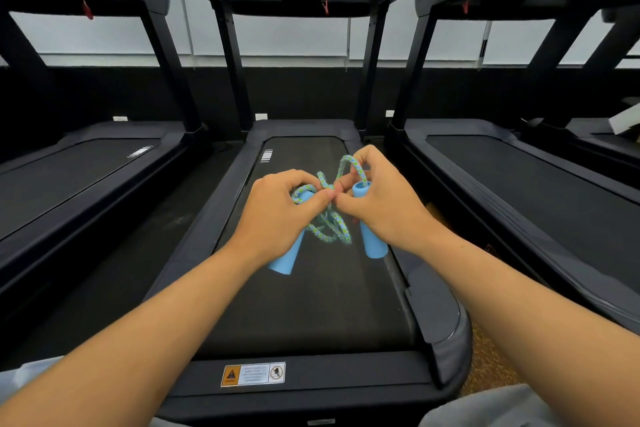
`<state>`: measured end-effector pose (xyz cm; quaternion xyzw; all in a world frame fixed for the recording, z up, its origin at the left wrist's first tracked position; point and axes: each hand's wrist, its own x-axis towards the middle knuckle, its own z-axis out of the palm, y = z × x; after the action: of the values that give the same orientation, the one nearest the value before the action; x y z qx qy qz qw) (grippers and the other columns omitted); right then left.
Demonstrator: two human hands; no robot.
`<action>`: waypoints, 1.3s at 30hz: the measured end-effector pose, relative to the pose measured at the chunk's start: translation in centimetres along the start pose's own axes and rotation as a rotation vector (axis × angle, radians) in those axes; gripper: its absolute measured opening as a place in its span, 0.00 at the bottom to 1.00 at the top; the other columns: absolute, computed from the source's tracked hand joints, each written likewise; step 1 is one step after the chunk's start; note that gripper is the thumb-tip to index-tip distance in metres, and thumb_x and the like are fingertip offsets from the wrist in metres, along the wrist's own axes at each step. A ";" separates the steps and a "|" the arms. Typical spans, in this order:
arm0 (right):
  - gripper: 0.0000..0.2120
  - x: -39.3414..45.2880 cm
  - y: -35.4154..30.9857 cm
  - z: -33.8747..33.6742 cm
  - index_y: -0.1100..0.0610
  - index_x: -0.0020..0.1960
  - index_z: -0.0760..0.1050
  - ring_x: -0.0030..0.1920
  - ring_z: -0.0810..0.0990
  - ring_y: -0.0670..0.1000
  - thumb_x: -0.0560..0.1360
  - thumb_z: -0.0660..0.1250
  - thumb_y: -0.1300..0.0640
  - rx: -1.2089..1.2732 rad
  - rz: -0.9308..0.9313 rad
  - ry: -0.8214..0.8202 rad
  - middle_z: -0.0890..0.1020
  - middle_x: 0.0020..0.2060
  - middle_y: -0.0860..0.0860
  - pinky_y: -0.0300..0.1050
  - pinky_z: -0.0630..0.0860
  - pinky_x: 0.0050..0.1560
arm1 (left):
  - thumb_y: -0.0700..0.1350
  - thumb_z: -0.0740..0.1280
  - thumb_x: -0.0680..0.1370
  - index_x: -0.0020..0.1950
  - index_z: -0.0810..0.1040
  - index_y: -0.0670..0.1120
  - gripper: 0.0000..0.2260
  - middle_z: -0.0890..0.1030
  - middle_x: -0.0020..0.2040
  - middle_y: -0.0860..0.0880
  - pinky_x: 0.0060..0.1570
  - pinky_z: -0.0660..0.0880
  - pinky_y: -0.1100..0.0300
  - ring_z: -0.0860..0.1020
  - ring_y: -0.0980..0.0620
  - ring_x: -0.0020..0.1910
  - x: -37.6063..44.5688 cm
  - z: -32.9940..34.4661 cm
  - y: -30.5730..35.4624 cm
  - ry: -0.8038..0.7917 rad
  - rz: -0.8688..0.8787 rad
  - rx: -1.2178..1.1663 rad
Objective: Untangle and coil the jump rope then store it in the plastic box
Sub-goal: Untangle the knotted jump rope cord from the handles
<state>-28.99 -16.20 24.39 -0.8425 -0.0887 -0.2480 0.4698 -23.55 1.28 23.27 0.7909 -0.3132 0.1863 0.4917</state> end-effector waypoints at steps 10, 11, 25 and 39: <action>0.16 0.4 -0.4 0.1 0.54 0.48 0.65 0.35 0.75 0.48 0.72 0.72 0.66 0.164 0.044 0.076 0.79 0.36 0.50 0.48 0.79 0.35 | 0.48 0.66 0.77 0.42 0.81 0.47 0.08 0.82 0.40 0.52 0.39 0.71 0.52 0.79 0.46 0.38 -0.1 0.5 0.8 0.139 0.142 0.462; 0.16 0.5 -0.4 -0.1 0.53 0.47 0.65 0.34 0.75 0.47 0.72 0.71 0.66 0.180 0.051 0.086 0.79 0.36 0.49 0.46 0.78 0.36 | 0.48 0.66 0.76 0.41 0.81 0.48 0.08 0.82 0.39 0.53 0.40 0.74 0.51 0.79 0.46 0.39 0.1 0.3 0.6 0.129 0.136 0.408; 0.19 -0.1 -0.8 -0.2 0.52 0.50 0.64 0.35 0.77 0.50 0.75 0.71 0.69 0.251 -0.016 -0.020 0.82 0.39 0.53 0.45 0.77 0.36 | 0.43 0.70 0.79 0.41 0.85 0.44 0.08 0.84 0.38 0.44 0.35 0.72 0.61 0.74 0.55 0.34 -0.1 0.2 1.0 -0.034 -0.109 -0.158; 0.17 0.5 0.5 -2.4 0.53 0.58 0.73 0.26 0.71 0.48 0.76 0.65 0.72 0.422 0.196 0.129 0.77 0.34 0.53 0.43 0.73 0.28 | 0.46 0.66 0.70 0.34 0.80 0.45 0.07 0.77 0.31 0.52 0.40 0.72 0.52 0.72 0.50 0.35 1.0 -2.1 -0.5 -0.005 -0.262 -0.213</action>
<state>-29.18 -18.52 25.29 -0.7128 -0.0262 -0.2305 0.6619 -22.47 2.97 24.50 0.7687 -0.2266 0.0845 0.5921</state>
